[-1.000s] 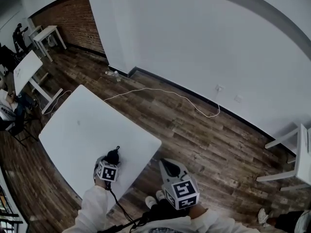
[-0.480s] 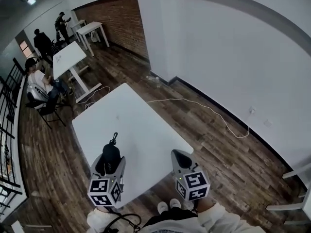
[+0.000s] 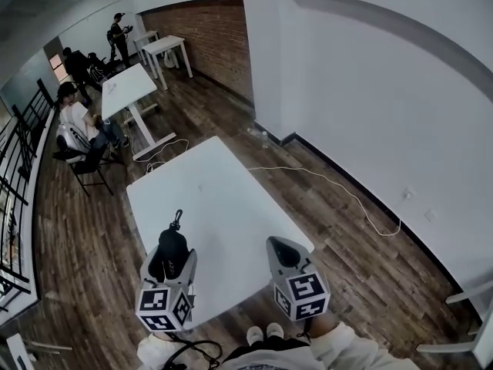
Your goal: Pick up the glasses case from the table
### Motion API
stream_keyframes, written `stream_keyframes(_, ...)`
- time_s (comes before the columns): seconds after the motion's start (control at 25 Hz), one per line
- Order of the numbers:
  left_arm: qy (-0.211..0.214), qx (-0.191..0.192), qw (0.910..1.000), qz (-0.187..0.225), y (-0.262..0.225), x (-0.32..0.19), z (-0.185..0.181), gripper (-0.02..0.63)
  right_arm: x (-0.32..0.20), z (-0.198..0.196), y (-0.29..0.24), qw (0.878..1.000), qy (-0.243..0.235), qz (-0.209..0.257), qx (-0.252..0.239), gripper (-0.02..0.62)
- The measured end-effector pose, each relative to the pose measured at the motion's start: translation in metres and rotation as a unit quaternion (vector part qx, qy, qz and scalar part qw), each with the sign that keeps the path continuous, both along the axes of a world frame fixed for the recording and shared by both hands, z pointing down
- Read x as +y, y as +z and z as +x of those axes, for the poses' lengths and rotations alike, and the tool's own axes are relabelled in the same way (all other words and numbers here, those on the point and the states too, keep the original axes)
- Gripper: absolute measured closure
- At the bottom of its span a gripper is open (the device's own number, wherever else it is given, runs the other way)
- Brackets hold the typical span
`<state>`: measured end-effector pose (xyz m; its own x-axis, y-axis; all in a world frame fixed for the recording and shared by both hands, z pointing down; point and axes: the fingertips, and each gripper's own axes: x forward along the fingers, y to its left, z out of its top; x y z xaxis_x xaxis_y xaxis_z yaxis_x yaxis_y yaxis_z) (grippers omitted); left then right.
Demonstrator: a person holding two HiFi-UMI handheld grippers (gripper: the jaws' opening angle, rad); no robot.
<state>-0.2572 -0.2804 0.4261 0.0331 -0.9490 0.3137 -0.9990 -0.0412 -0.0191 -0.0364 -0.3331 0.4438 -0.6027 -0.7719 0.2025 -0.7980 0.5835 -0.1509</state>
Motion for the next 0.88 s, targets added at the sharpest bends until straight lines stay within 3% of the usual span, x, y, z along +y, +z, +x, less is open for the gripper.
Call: stream_keyframes(0.88, -0.002, -0.011, 0.9999, 0.001, -0.005, 0.005, 0.013, 0.244, 0.003, 0.010, -0.006, 1.000, -0.008, 0.005, -0.002, 0.594)
